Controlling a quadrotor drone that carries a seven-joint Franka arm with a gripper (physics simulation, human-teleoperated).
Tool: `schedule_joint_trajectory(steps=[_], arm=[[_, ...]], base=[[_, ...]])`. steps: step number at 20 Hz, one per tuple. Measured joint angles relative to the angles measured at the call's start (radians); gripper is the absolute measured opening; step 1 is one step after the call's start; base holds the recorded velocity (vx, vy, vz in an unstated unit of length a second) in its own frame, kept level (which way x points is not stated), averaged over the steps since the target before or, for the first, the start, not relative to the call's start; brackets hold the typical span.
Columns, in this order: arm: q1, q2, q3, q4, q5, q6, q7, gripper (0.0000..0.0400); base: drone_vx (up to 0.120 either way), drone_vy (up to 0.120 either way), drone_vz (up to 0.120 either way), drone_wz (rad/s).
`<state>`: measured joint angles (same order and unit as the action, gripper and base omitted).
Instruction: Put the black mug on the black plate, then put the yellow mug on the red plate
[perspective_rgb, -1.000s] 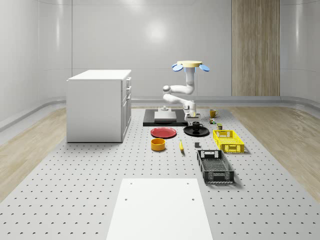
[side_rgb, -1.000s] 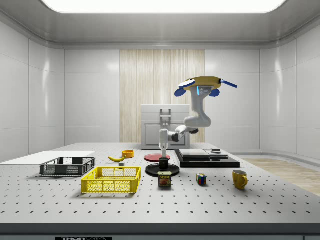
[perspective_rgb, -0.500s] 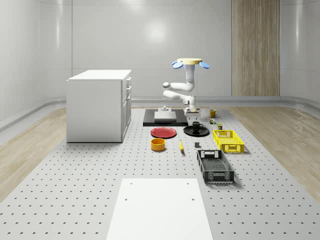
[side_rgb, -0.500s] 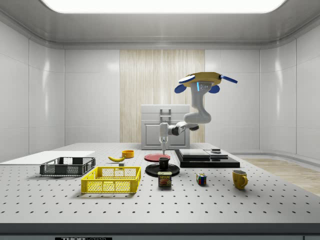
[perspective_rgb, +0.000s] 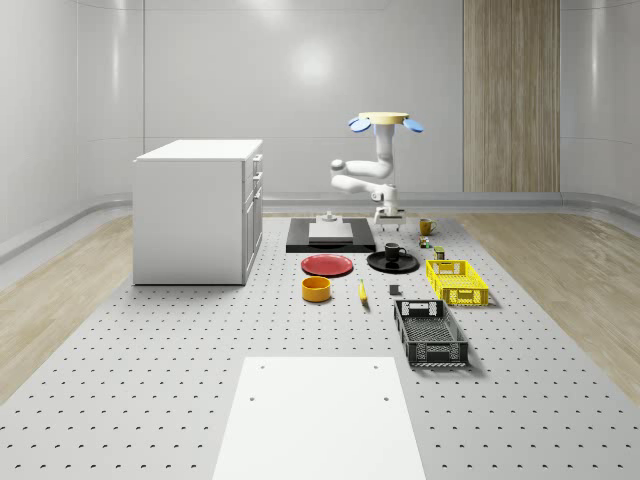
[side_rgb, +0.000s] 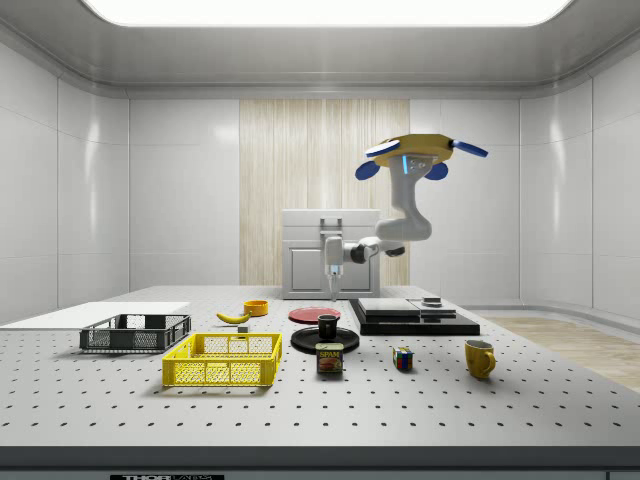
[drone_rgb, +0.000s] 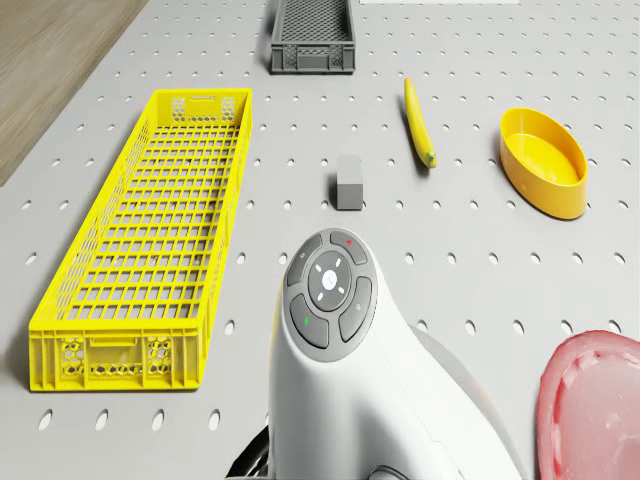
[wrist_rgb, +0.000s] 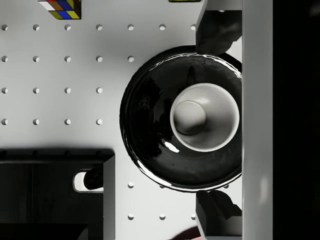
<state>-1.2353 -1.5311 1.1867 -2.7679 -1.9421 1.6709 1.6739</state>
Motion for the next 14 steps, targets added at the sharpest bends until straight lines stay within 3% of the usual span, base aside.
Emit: schedule_joint_trajectory(steps=[4,14], arm=[[0.001,0.002,0.002,-0.001,0.001,-0.003,-0.001,0.04],[0.003,0.006,0.002,-0.002,0.0,-0.007,-0.002,0.04]], base=[[-0.12,0.12,0.11,0.0],[-0.12,0.12,0.0,0.0]])
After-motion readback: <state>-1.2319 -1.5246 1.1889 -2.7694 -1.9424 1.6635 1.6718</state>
